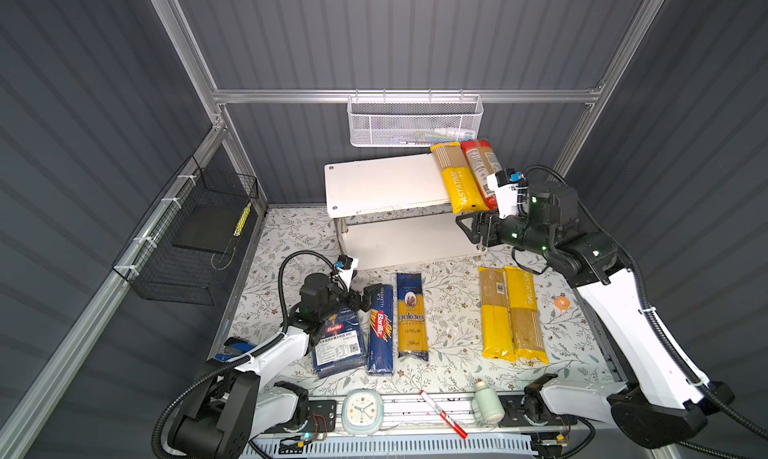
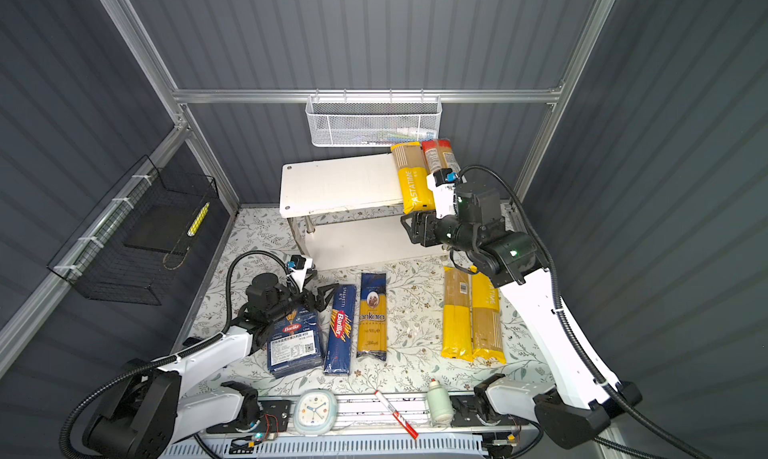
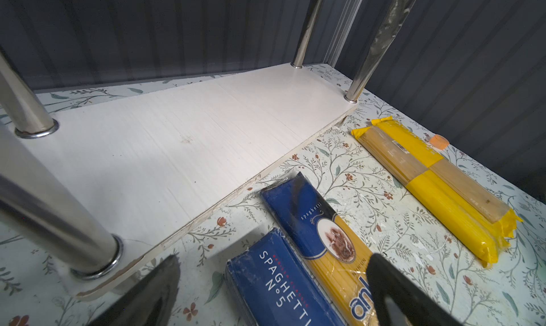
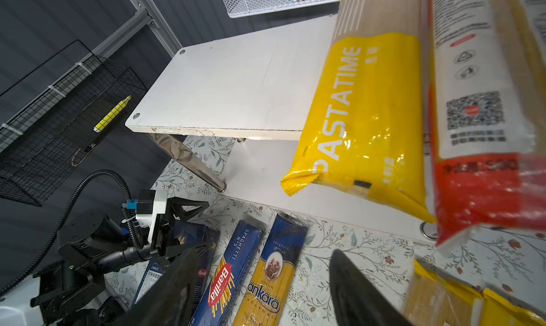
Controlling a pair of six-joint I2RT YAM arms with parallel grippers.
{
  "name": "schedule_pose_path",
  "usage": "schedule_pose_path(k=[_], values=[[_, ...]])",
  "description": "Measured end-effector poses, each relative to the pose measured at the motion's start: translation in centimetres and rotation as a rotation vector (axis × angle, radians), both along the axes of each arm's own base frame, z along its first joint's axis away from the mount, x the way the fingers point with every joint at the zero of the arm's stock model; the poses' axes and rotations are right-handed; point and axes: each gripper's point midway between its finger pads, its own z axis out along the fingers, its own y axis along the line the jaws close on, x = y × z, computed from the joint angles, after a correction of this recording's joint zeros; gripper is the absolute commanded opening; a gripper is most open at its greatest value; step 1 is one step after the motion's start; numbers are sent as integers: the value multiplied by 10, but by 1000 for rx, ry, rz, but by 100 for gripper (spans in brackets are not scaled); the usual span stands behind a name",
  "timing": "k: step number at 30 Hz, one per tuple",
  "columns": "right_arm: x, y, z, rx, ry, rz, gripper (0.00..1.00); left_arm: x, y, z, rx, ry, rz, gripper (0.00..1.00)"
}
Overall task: Place and organize the pasta boxes and bags onto the shelf
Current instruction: 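Lower the Pastatime bag onto the top tier next to the red-topped bag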
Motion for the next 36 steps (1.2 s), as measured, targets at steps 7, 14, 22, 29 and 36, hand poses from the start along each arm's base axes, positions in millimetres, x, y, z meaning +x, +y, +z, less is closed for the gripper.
schedule_pose_path(k=[7,14,22,29,36], values=[[14,11,-12,22,40,19,71,0,0,0,1,1,1,99],[30,10,-16,38,39,6,72,0,0,0,1,0,3,99],[46,9,-27,39,67,-1,72,0,0,0,1,0,3,99],[54,10,-25,48,71,3,72,0,0,0,1,0,3,99],[54,10,-22,55,91,20,72,0,0,0,1,1,3,99]])
